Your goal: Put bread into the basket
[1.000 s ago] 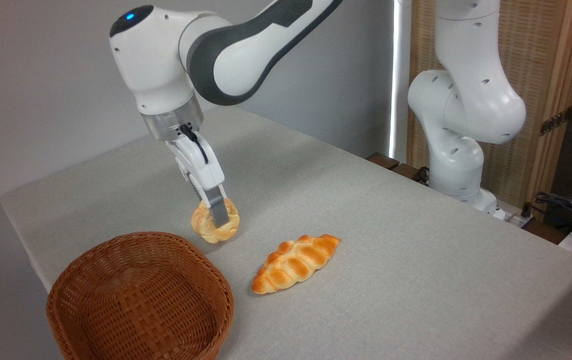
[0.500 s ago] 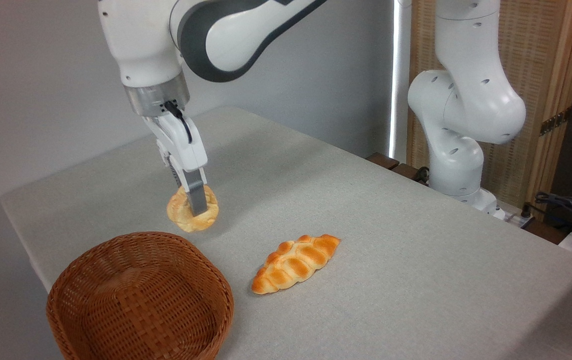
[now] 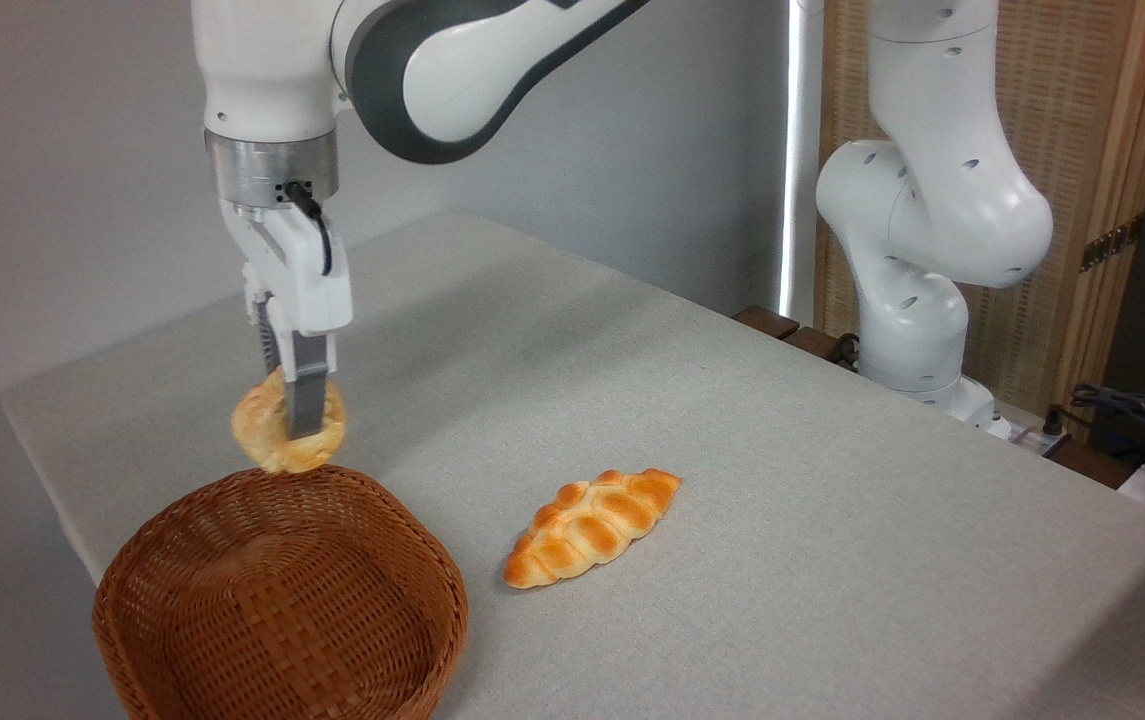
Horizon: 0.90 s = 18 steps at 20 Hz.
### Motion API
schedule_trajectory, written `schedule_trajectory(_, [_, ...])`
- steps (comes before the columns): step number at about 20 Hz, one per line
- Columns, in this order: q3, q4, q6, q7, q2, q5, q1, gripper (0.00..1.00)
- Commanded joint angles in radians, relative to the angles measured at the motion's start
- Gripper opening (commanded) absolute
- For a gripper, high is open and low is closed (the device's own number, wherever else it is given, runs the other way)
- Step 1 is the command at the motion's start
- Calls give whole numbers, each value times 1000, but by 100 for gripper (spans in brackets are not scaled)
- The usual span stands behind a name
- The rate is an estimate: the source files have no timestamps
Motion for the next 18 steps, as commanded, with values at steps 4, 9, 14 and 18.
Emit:
schedule_trajectory(4, [27,14,113,10,73,-3,-1,89])
schedule_trajectory(9, [30,40,116,10,113,2,1,100])
schedule_trajectory(14, [30,42,116,9,123,2,1,100])
schedule_trajectory(18, [30,42,116,11,128,3,-1,100])
